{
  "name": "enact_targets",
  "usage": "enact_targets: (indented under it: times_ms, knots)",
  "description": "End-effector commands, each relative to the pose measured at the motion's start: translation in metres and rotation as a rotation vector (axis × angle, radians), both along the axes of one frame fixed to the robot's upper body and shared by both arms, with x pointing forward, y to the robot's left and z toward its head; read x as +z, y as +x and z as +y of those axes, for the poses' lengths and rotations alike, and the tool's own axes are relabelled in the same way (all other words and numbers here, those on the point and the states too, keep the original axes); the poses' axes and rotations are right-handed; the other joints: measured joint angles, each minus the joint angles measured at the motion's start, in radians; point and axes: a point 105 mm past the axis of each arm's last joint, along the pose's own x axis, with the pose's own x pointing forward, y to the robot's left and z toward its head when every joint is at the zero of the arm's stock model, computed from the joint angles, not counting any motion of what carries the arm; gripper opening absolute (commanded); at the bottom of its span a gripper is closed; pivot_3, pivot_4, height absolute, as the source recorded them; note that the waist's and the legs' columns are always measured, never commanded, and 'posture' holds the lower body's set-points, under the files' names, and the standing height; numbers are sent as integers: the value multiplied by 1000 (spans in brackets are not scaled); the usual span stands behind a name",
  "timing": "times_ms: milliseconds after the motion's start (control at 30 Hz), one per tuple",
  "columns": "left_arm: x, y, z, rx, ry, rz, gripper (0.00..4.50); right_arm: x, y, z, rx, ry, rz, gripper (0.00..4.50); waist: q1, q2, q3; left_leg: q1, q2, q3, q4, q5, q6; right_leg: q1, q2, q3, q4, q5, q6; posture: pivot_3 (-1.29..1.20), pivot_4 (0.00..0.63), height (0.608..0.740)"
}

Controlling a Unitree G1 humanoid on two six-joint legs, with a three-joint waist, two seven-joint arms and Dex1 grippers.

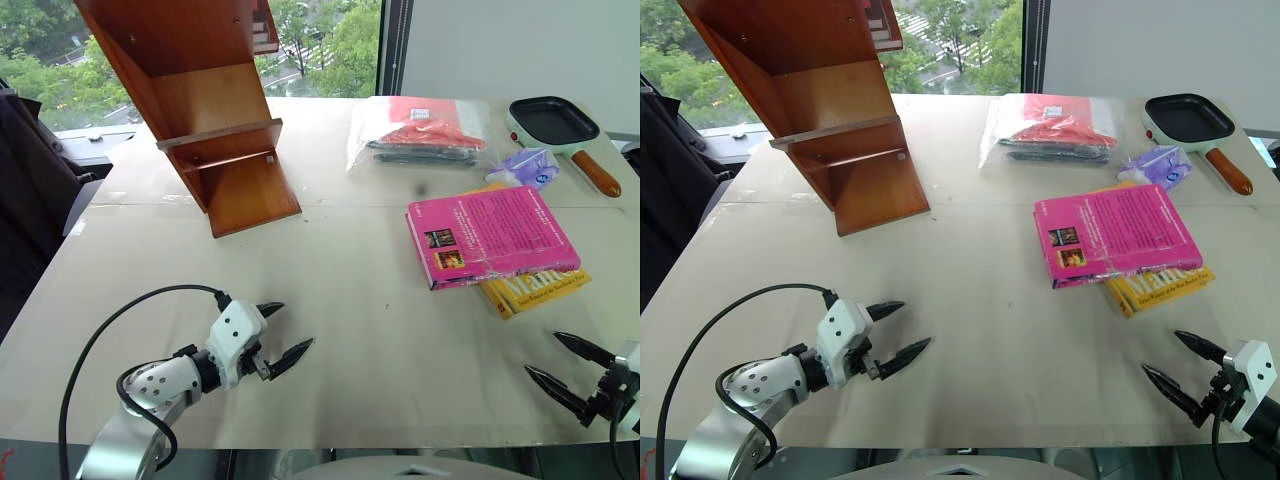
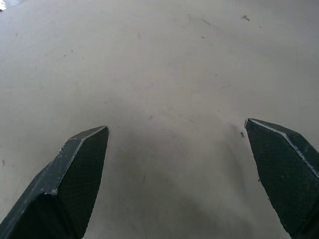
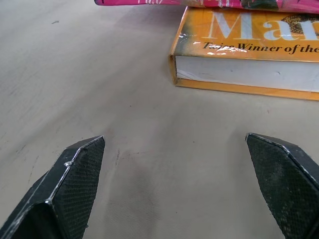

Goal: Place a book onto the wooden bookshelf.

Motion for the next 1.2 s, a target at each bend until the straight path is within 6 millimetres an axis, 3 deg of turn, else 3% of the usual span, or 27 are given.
enact_targets:
  times_ms: [33,700,1200]
  knots:
    - [8,1,-3,-22,-6,-34,4500,3,4,-2,4,-6,-23,4459,0,0,0,0,0,0,0,0,0,0,0,0,0,0,0,0,150,731]
    - [22,3,-6,-42,-41,-65,4500,6,12,-11,18,-17,-21,4459,0,0,1,0,0,1,-1,0,0,0,1,0,0,0,0,0,150,731]
    - [31,-3,-20,-98,-123,-58,4500,32,15,-37,-53,-45,-68,4459,0,1,1,0,0,1,-1,0,0,0,4,0,0,0,0,0,150,731]
